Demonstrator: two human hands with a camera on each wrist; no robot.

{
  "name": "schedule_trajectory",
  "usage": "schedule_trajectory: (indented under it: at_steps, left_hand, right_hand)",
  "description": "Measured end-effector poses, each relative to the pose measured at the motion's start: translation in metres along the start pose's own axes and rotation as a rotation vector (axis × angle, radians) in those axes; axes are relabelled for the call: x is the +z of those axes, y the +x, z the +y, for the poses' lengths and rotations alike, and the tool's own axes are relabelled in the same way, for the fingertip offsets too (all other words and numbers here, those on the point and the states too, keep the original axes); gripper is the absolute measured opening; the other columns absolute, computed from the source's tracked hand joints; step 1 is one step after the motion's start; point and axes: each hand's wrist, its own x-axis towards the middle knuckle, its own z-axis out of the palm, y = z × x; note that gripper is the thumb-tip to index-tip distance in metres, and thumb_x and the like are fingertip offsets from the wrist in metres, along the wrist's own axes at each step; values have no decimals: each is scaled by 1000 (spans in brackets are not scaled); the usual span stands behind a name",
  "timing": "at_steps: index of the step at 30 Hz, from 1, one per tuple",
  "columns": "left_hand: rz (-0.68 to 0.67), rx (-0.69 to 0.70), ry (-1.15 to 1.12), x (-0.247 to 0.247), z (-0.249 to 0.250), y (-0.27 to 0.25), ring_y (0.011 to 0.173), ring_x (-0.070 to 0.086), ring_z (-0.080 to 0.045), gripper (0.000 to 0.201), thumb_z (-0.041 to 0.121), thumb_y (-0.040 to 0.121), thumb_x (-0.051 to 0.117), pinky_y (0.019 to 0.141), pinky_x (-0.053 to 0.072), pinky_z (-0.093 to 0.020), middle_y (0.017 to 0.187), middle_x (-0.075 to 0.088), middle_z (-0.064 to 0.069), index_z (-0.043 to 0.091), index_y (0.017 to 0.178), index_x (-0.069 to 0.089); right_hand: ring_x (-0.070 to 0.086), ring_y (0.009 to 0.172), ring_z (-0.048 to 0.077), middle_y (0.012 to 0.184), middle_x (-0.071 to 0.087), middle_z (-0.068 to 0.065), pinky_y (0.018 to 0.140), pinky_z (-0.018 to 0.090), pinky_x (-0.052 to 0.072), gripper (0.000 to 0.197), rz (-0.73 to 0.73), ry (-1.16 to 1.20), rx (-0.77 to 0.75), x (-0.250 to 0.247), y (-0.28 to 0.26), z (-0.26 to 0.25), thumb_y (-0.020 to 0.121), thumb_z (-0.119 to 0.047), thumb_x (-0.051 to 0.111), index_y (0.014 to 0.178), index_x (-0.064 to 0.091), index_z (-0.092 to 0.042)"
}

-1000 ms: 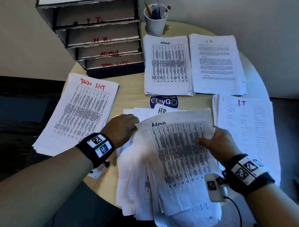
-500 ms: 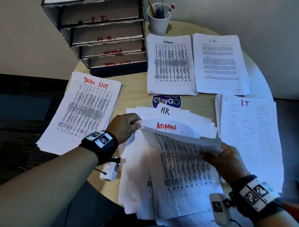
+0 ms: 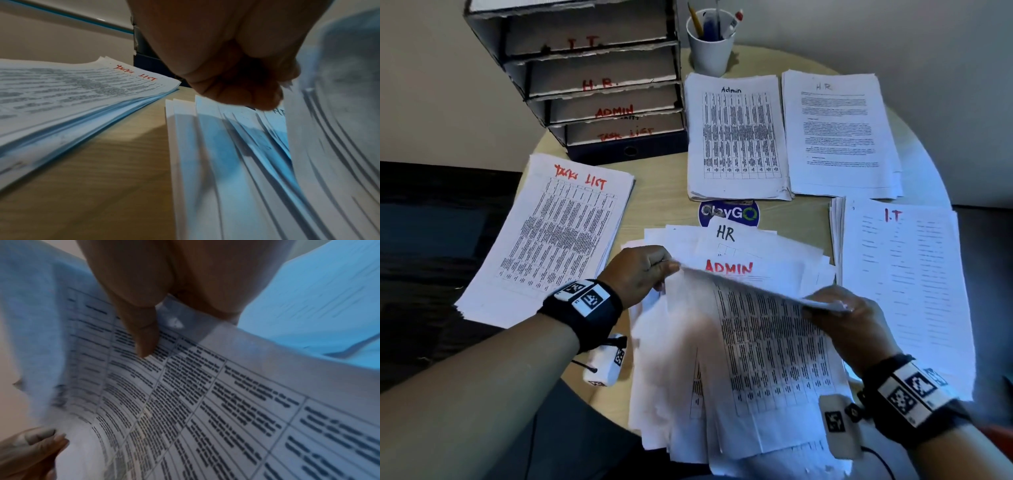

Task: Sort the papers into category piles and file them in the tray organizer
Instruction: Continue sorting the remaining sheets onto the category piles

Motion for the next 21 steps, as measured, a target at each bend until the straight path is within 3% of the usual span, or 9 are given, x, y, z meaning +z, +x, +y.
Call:
schedule_trajectory:
  at_steps: [3,5,8,10,12,16,18,20,21]
  left_hand:
    - [-14,-73,-76,-3,-5,3,55,57,-3,26,22,101,54,63,45,-25,63,68,1,20,76,61]
    - [-5,-105,-90,-5,-8,3,55,57,-2,24,19,102,54,63,45,-25,64,68,2,21,79,62]
    - [12,-78,-109,-4,-3,-1,60,59,-1,17,16,101,54,65,49,-23,68,67,3,17,90,67]
    - [46,-8,-127,-3,8,-8,66,60,0,16,13,100,55,66,47,-16,73,66,9,18,92,68]
    - [98,120,-94,-3,23,-22,73,61,0,14,16,99,57,69,44,-9,76,65,19,19,93,69]
    - [135,416,7,3,41,-61,85,64,-7,20,26,100,51,76,46,-15,91,65,16,17,100,70]
    - [189,313,-118,13,42,-72,87,65,-7,17,25,99,52,77,48,-18,94,68,14,20,103,68]
    - [247,-27,-534,26,36,-68,85,63,-13,23,32,91,55,78,48,-23,92,68,11,17,106,65]
    - [224,-232,-807,31,34,-63,82,57,-23,35,39,84,62,76,45,-29,91,64,-1,12,105,63]
  right_hand:
    - [68,76,3,81,73,-8,70,14,52,35,-155,25,-11,-15,-13,6,80,12,65,71,76,-20]
    - [70,85,13,94,71,9,76,22,55,14,-258,75,32,-24,-9,10,71,-2,75,76,78,-15]
    - [70,80,-1,103,65,9,68,15,55,50,-366,107,231,-34,0,16,43,-33,94,87,78,-18]
    - [62,112,1,127,60,2,89,19,52,58,-251,133,21,-29,-7,7,62,-49,80,88,75,2]
    - [50,130,5,140,54,-1,104,24,44,68,-232,164,-108,-23,-18,0,69,-61,71,77,75,6]
    - [68,104,8,105,74,-10,92,27,54,12,-239,216,-30,-13,-13,-10,81,-16,69,72,78,-16]
    - [72,78,6,82,77,-8,74,26,56,24,-218,74,-30,-10,-11,-10,77,-3,74,65,78,-23]
    - [69,66,9,71,75,-3,68,30,56,33,-93,4,15,-8,-7,-9,76,10,73,64,76,-21]
    - [70,68,14,72,75,2,69,32,56,26,-22,-3,14,-6,-4,-11,73,10,75,70,76,-16]
